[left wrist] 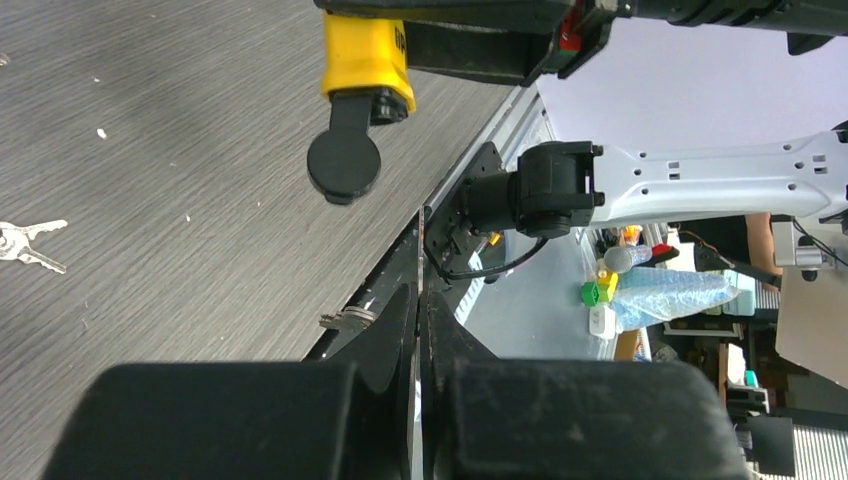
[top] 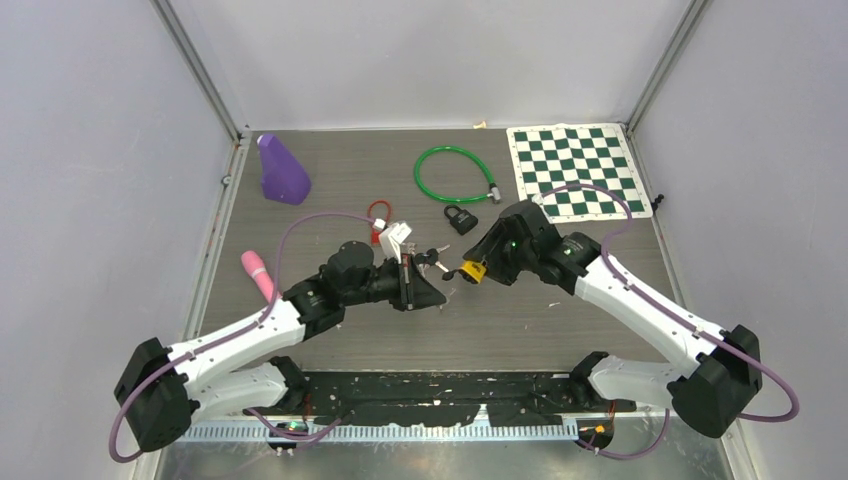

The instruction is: Unlock with the key

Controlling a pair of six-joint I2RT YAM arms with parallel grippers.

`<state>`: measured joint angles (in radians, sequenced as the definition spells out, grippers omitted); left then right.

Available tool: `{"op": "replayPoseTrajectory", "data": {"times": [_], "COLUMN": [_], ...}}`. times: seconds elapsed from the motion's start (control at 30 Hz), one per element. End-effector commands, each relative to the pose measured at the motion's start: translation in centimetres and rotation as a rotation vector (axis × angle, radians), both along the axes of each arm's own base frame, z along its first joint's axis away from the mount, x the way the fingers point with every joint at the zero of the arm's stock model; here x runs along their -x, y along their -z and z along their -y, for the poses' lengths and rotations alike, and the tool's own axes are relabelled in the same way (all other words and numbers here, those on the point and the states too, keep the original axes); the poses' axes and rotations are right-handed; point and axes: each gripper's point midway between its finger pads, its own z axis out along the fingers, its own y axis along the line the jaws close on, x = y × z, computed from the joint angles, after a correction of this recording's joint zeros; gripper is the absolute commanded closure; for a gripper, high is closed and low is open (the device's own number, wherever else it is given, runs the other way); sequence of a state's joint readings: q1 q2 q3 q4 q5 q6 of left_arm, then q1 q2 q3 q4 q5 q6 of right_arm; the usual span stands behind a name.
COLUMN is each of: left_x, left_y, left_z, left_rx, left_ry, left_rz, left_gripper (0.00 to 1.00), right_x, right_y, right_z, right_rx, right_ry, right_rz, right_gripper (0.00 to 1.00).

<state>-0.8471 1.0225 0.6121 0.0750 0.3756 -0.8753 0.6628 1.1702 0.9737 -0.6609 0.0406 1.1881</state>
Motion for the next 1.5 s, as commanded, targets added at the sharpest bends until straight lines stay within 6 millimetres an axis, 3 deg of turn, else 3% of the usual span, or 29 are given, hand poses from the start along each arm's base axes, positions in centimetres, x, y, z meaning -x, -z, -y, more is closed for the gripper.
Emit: {"op": "replayPoseTrajectory", "data": {"times": [0.0,0.73,1.47], "left_x": [-0.9,-2.5,-3.3], "left_y": [-2.7,-2.4,-3.8], "left_z": [1.3,1.7,2.0], "left_rx": [0.044,-0.029,0.082], "left_ry": [-0.007,-0.074,-0.133], "left_rz": [0.089,0.082,0.099], "left_gripper": [1.00,1.00,1.00], "right_x": [-0.6,0.1,0.9], "right_y": [-3.9,-6.5,-6.2], "right_z": [-1.8,-2.7,-4.7], "right_rx": [-0.157,-0.228,-0.257], "right_ry": [0.021,0.014,-0.029], "right_rz": [0.095,0.199,0.191], "right_gripper": [0.95,0.95,0.95]}}
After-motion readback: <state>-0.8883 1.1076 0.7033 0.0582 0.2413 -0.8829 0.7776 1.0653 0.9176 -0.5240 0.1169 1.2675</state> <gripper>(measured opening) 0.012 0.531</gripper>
